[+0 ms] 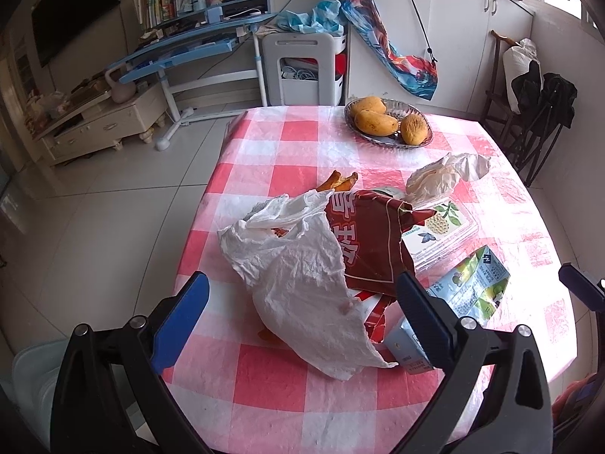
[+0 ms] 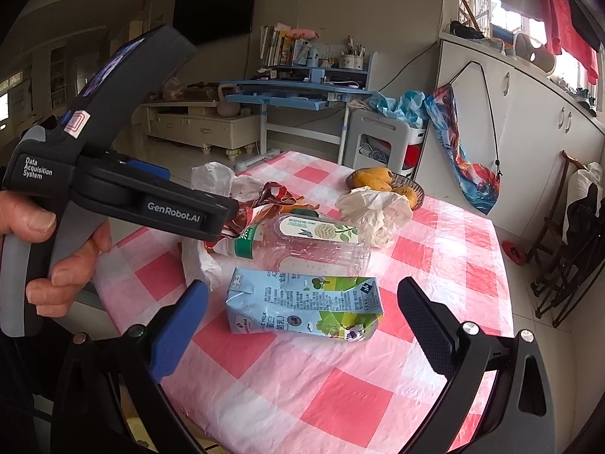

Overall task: Collect trash
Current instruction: 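Reach left gripper toward white plastic bag while right gripper approaches blue milk carton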

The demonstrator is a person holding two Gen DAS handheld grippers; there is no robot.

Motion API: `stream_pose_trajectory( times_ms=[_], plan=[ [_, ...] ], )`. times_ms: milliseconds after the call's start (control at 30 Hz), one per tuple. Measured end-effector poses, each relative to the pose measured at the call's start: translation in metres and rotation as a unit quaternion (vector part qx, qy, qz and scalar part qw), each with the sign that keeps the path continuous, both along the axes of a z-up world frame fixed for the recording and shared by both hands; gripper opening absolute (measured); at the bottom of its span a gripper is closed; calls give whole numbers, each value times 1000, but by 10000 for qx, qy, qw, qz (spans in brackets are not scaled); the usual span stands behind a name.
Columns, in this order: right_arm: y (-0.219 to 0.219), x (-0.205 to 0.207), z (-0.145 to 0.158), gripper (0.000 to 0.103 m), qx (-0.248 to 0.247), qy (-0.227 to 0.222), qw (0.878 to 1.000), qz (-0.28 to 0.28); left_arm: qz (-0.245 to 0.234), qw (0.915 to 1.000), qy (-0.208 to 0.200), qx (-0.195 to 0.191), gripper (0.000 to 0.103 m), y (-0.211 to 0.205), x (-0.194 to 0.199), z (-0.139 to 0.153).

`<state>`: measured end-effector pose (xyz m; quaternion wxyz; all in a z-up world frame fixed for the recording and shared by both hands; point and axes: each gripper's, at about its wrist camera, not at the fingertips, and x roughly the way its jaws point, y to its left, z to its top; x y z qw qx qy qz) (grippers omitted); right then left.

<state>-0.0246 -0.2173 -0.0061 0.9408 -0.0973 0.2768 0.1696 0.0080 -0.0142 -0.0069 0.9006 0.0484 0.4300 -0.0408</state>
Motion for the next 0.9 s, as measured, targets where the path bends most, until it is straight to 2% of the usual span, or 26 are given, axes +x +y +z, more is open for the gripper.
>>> stream_pose_trajectory(
  times_ms=[367,667,800,900],
  plan=[
    [8,2,-5,96,-153,84,9998,88,0,10000,-2,3,96,0,0,-1],
    [23,3,-14,96,-600,128,9978,258,80,10000,31,31,96,5,5,0],
    [28,9,-24,96,-835,295,9957,279,294,9994,28,175,96,15,11,1],
    [29,16,-32,96,-923,466,9944,230,548,9983,164,85,96,30,18,-2]
  ],
)
